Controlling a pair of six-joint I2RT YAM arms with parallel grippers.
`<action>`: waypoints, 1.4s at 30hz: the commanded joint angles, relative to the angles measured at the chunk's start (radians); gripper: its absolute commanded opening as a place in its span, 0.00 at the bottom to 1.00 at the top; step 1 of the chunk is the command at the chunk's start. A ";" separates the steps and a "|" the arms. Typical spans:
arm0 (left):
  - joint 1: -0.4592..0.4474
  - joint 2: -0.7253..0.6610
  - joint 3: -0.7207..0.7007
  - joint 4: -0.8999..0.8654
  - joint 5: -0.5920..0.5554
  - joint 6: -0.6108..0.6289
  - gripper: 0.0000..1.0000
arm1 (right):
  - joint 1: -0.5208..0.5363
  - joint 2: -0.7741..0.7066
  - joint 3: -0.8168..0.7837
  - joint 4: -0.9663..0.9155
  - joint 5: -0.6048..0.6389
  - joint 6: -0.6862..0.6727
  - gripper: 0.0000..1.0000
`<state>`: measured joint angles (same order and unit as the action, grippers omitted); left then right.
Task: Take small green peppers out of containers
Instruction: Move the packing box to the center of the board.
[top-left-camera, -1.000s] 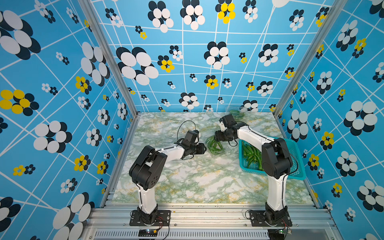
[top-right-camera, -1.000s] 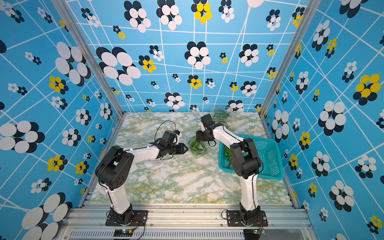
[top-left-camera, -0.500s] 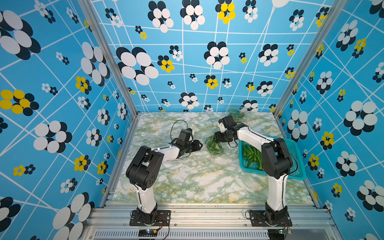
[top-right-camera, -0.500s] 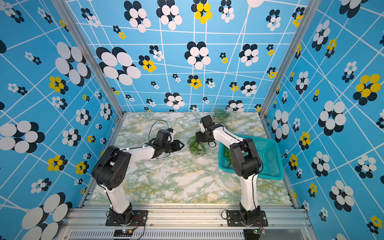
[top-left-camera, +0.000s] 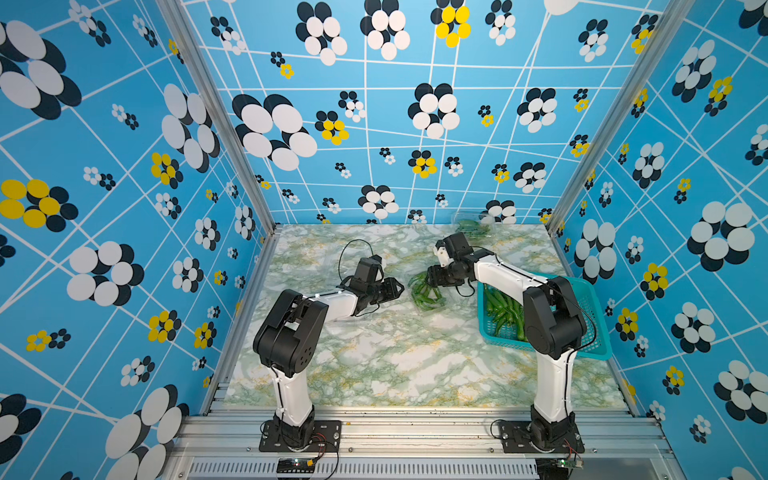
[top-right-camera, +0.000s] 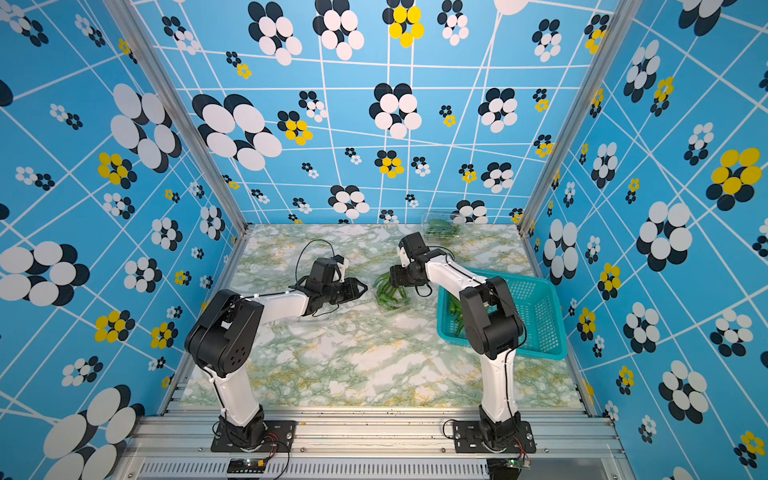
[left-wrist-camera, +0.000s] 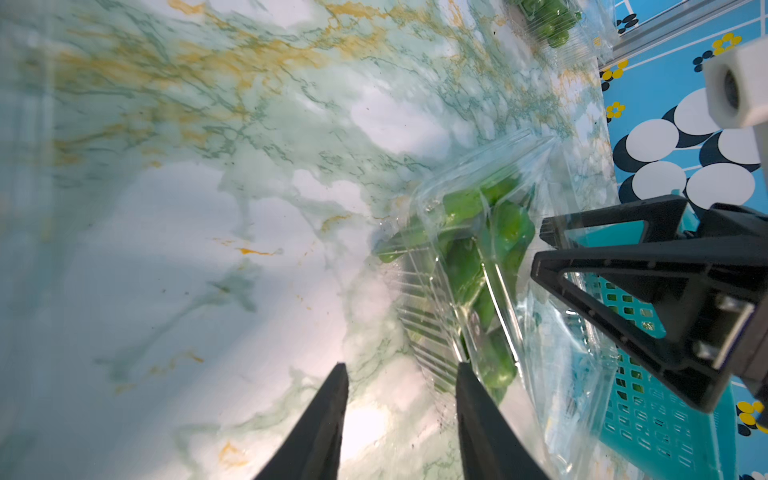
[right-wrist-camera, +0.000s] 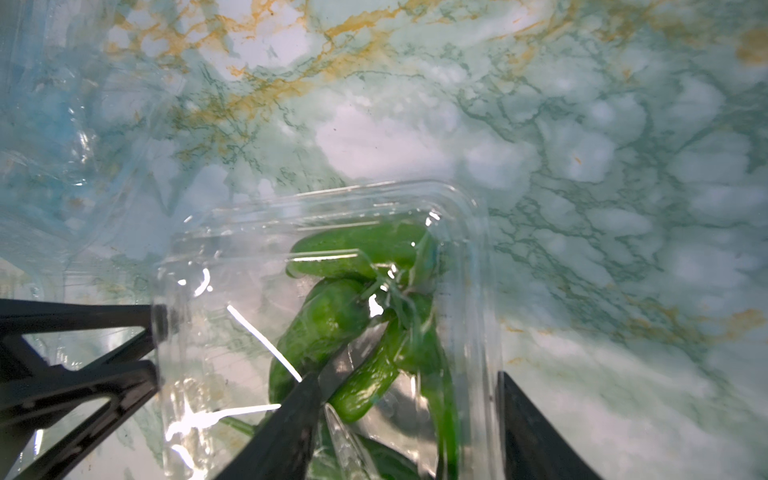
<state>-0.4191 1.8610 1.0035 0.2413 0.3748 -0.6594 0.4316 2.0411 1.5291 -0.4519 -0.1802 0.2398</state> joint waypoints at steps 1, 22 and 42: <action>0.009 0.021 0.012 0.013 0.013 -0.008 0.44 | 0.015 -0.005 -0.035 -0.045 -0.009 -0.009 0.66; 0.019 0.038 0.015 0.064 0.046 -0.040 0.44 | 0.025 -0.008 -0.034 -0.049 -0.031 -0.017 0.65; 0.009 0.075 0.018 0.117 0.071 -0.063 0.44 | 0.066 0.042 0.007 -0.086 -0.093 -0.056 0.62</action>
<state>-0.4038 1.9072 1.0035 0.3283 0.4145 -0.7189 0.4610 2.0399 1.5257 -0.4728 -0.2226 0.2153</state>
